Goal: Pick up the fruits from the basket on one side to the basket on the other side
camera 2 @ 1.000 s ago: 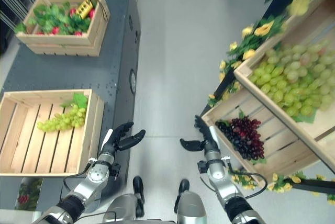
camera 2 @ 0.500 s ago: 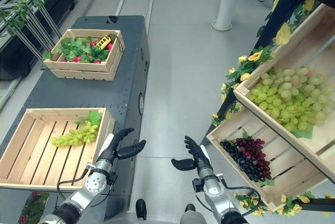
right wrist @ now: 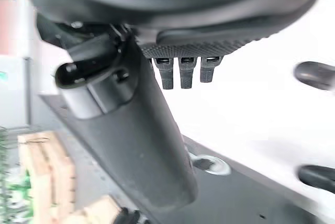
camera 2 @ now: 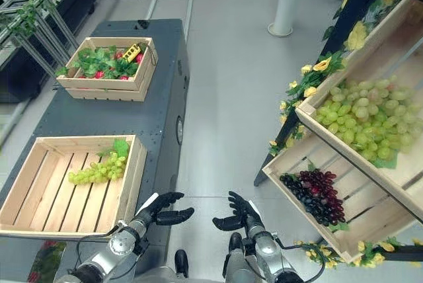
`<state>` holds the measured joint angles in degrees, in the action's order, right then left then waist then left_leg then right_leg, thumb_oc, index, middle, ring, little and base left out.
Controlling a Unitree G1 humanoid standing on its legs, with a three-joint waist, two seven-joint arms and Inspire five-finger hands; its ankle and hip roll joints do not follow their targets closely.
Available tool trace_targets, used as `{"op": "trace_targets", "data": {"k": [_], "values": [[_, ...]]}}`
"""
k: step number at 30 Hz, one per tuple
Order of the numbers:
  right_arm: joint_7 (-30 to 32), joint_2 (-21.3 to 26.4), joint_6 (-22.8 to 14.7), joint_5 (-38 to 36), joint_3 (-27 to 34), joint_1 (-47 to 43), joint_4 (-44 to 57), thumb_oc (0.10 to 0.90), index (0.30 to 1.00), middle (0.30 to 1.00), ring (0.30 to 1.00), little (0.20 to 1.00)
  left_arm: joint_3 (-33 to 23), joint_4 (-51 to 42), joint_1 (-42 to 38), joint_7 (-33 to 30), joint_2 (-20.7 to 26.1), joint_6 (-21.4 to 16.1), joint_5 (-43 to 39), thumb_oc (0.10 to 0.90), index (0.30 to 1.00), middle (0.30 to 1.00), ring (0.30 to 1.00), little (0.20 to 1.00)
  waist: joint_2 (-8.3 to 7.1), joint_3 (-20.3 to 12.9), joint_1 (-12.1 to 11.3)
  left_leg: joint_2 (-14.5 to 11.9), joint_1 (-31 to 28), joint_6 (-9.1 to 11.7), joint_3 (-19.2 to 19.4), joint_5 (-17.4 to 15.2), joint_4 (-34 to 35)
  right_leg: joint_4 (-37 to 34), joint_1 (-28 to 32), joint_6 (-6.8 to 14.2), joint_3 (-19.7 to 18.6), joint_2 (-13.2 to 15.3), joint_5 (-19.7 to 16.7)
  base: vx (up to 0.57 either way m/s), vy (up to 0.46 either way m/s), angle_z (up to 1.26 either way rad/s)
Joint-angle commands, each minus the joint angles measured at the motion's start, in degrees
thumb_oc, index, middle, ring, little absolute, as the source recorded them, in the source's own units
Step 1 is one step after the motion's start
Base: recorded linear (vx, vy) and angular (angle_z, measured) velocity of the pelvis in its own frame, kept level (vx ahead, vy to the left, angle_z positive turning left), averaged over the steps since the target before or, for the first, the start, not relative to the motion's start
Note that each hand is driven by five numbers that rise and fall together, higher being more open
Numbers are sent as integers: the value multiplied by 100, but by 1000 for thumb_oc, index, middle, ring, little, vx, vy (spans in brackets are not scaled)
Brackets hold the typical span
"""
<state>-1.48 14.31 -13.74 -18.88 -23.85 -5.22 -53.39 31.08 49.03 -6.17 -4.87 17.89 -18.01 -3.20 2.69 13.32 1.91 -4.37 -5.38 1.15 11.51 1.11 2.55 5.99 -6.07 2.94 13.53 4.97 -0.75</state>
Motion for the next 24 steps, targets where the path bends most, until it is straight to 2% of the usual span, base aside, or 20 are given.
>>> {"op": "trace_targets", "data": {"k": [1,2,3,4,6,7,8,9,10,12,13,14,16,18,19,20,24], "values": [[-371,29,-336,-180,-143,-619,185,800,900,900,900,900,-252,-144,-519,-674,-121,-1127,54,800,900,900,900,900,-374,-128,-75,198,334,-67,168,-1036,-2071,-443,599,31,-91,74,183,143,-181,-3],[-389,101,-330,-199,-168,-597,239,800,900,900,900,900,-334,-176,-514,-908,-108,-1302,289,800,900,900,900,900,-413,-108,-131,203,667,-7,-47,-849,-2693,-475,717,-69,-135,23,237,112,-100,-11],[-400,143,-325,-198,-173,-586,266,800,900,900,900,900,-360,-214,-505,-1048,-80,-1370,370,800,900,900,900,900,-421,-90,-158,215,794,5,-135,-774,-2843,-477,764,-103,-165,0,266,115,-39,-11],[-422,235,-369,-187,-180,-604,228,800,900,900,900,900,-458,-300,-541,-1195,18,-1438,401,800,900,900,900,900,-403,-41,-210,261,897,19,-248,-718,-2403,-457,842,-95,-243,-11,303,85,42,-8],[-452,289,-426,-184,-179,-648,189,800,900,900,900,900,-561,-326,-588,-1358,70,-1557,486,800,900,900,900,900,-367,-1,-232,230,856,75,-241,-559,-1839,-482,913,-68,-258,-20,314,87,90,-9],[-401,354,-450,-213,-92,-676,192,800,900,900,900,900,-662,-481,-706,-1818,182,-1665,931,800,900,900,900,900,-345,31,-219,60,945,66,-148,-428,-1415,-443,950,-69,-180,50,421,85,99,-13],[-390,354,-437,-208,-82,-677,198,800,900,900,900,900,-667,-497,-713,-1853,190,-1659,963,800,900,900,900,900,-349,33,-216,57,934,51,-140,-468,-1431,-433,946,-64,-181,60,432,134,213,-16],[-296,383,-389,-249,-58,-698,173,800,900,900,900,900,-678,-748,-866,-2301,351,-1456,1347,800,900,900,900,900,-238,-9,-235,163,705,29,-331,-466,-977,-281,825,5,-136,128,475,112,215,-10],[-331,411,-454,-335,2,-700,76,800,900,900,900,900,-735,-876,-993,-2576,534,-1389,1409,800,900,900,900,900,-160,-31,-239,169,549,41,-349,-426,-687,-170,767,48,-59,173,516,118,220,-10],[-461,430,-531,-375,89,-662,-13,800,900,900,900,900,-869,-945,-1089,-2817,753,-1403,1358,800,900,900,900,900,-107,-70,-253,167,409,53,-360,-372,-413,-152,788,61,42,203,534,138,127,3],[-567,404,-570,-373,137,-569,-34,800,900,900,900,900,-1102,-987,-1128,-3282,988,-1307,1555,800,900,900,900,900,-77,-152,-288,191,301,59,-383,-341,-197,-226,858,72,148,227,536,169,111,18],[-579,398,-563,-367,140,-549,-33,800,900,900,900,900,-1150,-996,-1127,-3410,1034,-1245,1627,800,900,900,900,900,-74,-165,-296,200,286,59,-399,-336,-165,-244,870,77,159,231,533,164,99,24],[-589,358,-567,-347,134,-410,30,800,900,900,900,900,-1465,-973,-1097,-3918,1305,-783,1894,800,900,900,900,900,-55,-228,-334,254,252,38,-501,-342,-73,-315,895,113,165,244,526,112,72,13],[-580,334,-495,-277,94,-302,172,800,900,900,900,900,-1623,-846,-1081,-4055,1524,-233,2188,800,900,900,900,900,-45,-252,-335,255,248,26,-475,-365,-87,-338,909,132,179,262,530,100,63,15],[-573,334,-450,-258,71,-282,221,800,900,900,900,900,-1643,-779,-1091,-4106,1579,-117,2288,800,900,900,900,900,-42,-255,-332,252,250,24,-466,-368,-93,-343,913,135,182,267,531,98,79,17],[-550,354,-345,-205,-6,-251,337,800,900,900,900,900,-1615,-489,-1175,-4015,1748,292,2423,800,900,900,900,900,-27,-256,-315,252,265,19,-446,-367,-96,-364,914,149,188,281,534,78,78,13],[-486,429,-207,-89,-108,-221,426,800,900,900,900,900,-1624,142,-1358,-3811,1990,747,1971,800,900,900,900,900,18,-258,-267,266,267,8,-437,-341,-36,-430,946,167,178,289,539,73,73,8]]}}
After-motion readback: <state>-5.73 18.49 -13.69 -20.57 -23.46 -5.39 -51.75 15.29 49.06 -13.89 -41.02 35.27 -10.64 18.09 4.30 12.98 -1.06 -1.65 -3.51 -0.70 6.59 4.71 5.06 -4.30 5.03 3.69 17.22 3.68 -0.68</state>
